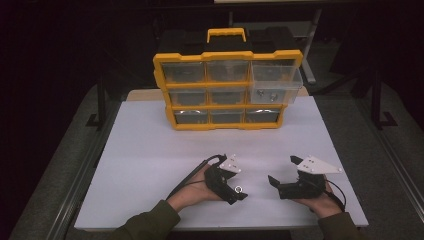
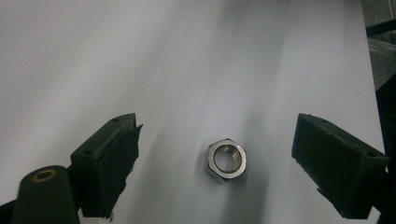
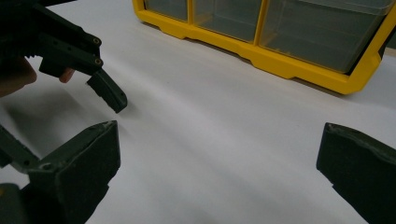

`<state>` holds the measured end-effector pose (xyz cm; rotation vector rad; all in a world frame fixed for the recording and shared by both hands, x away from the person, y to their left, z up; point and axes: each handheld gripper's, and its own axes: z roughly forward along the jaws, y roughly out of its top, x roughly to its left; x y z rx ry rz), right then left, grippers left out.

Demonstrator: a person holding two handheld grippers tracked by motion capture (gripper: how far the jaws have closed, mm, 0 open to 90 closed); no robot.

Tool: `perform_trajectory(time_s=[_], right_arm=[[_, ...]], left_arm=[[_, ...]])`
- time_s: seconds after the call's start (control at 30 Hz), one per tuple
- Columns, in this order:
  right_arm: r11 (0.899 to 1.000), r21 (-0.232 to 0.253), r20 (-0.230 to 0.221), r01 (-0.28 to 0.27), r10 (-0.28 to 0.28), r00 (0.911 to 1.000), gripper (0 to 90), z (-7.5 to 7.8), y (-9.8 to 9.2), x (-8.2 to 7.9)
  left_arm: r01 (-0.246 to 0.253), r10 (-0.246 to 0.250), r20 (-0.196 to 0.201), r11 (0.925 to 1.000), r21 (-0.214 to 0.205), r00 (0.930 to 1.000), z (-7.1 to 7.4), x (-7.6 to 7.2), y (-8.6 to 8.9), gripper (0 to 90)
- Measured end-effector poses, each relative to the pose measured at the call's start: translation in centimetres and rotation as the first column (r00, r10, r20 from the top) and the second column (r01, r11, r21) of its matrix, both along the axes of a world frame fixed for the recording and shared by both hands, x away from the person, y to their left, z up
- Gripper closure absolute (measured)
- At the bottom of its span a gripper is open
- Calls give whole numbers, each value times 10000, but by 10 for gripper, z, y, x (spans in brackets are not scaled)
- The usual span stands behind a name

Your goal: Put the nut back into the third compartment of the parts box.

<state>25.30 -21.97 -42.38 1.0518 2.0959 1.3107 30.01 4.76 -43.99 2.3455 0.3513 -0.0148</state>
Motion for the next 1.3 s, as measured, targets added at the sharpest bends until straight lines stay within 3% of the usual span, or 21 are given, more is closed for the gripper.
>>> perform_trajectory(time_s=[0.1, 0.37, 0.53, 0.83, 0.97, 1.3], right_arm=[[10000, -81, 36, -58, 59, 10000, 0, 0, 0, 0], [10000, -25, -91, -13, 13, 10000, 0, 0, 0, 0], [10000, -77, 34, -53, 53, 10000, 0, 0, 0, 0], [10000, -36, -67, -31, 30, 10000, 0, 0, 0, 0], [10000, -40, -94, -41, 40, 9999, 0, 0, 1, 0], [10000, -22, -77, -43, 43, 10000, 0, 0, 1, 0]], left_arm=[[129, -134, 238, 9997, 206, 9996, -1, -2, 0, 257], [405, -423, 386, 9982, 451, 9984, -1, -4, -1, 463], [500, -511, 245, 9977, 464, 9984, -2, -5, -1, 580], [409, -425, 338, 9981, 460, 9985, -4, -5, -1, 693], [466, -486, 397, 9976, 507, 9980, -4, -5, 0, 701], [477, -479, 46, 9984, 293, 9988, -3, -2, 1, 705]])
